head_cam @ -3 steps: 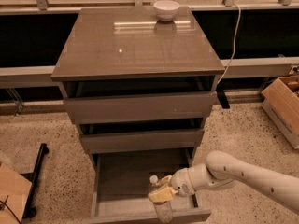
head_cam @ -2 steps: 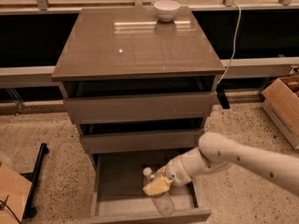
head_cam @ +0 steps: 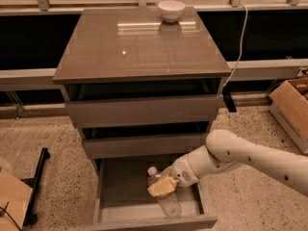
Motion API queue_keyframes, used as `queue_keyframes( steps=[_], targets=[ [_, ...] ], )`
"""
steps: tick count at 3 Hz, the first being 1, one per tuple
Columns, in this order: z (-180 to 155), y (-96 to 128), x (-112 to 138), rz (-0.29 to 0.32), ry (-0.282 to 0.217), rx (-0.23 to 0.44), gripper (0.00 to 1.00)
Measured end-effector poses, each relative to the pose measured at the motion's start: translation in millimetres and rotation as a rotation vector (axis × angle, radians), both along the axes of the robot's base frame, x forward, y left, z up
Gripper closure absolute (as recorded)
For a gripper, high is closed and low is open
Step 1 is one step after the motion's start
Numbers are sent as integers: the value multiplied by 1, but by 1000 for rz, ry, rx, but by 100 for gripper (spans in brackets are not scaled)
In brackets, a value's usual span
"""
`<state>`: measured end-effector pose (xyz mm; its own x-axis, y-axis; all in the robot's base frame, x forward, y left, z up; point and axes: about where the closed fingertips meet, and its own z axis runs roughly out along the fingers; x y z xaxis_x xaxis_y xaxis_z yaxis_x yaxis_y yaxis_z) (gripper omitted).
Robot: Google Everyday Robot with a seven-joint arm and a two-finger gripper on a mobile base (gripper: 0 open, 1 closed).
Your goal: Pick water bottle from bottom drawer and place on counter
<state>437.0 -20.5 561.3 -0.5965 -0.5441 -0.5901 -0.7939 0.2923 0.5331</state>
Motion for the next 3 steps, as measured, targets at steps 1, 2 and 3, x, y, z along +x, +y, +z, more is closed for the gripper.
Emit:
queue_keyframes(
  steps=[1, 2, 3],
  targets=[
    [8, -8, 4, -7, -17, 25, 100],
    [45, -17, 17, 12, -75, 51, 100],
    [109, -27, 36, 48, -152, 55, 100]
  ],
)
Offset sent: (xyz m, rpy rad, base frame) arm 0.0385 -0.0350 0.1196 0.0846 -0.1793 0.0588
